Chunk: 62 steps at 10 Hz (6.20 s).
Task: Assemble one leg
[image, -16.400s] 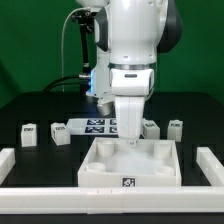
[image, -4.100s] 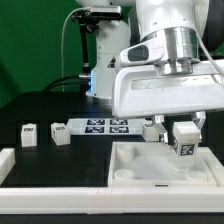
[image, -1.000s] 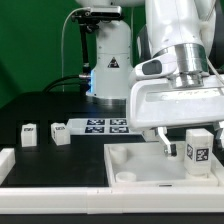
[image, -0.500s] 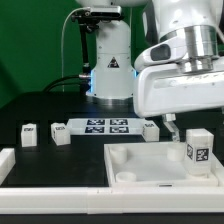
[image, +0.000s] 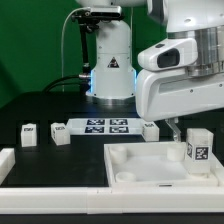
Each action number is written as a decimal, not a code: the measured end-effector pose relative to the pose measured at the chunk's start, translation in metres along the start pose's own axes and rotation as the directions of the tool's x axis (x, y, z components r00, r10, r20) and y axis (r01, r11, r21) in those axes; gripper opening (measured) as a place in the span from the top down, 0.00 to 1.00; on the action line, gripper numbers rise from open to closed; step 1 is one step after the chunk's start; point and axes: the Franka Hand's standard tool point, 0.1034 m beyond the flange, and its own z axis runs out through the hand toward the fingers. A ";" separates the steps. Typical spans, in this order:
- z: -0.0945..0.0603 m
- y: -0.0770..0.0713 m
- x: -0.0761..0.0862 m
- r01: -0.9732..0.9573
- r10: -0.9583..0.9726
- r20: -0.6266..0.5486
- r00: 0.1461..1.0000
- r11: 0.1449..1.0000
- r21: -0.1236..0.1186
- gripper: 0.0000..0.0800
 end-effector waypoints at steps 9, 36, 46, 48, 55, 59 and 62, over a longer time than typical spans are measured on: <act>0.013 0.004 -0.009 -0.065 0.064 -0.056 0.996 0.998 -0.016 0.37; 0.018 -0.005 -0.005 -0.458 0.459 -0.110 0.882 0.888 0.038 0.19; 0.016 -0.003 -0.001 0.053 -0.065 -0.131 0.989 0.994 -0.092 0.55; 0.017 -0.003 -0.001 0.004 -0.016 -0.135 0.991 0.996 -0.085 0.63; 0.019 0.001 -0.004 -0.817 0.822 -0.175 0.542 0.564 0.119 0.63; 0.019 0.001 -0.004 -0.940 0.953 -0.124 0.278 0.296 0.171 0.63; 0.020 0.000 -0.004 -0.921 0.933 -0.134 0.335 0.355 0.163 0.24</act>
Offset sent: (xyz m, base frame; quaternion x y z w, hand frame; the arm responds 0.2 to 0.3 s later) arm -0.0136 -0.0036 -0.0068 -0.0088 0.0322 0.0551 0.9979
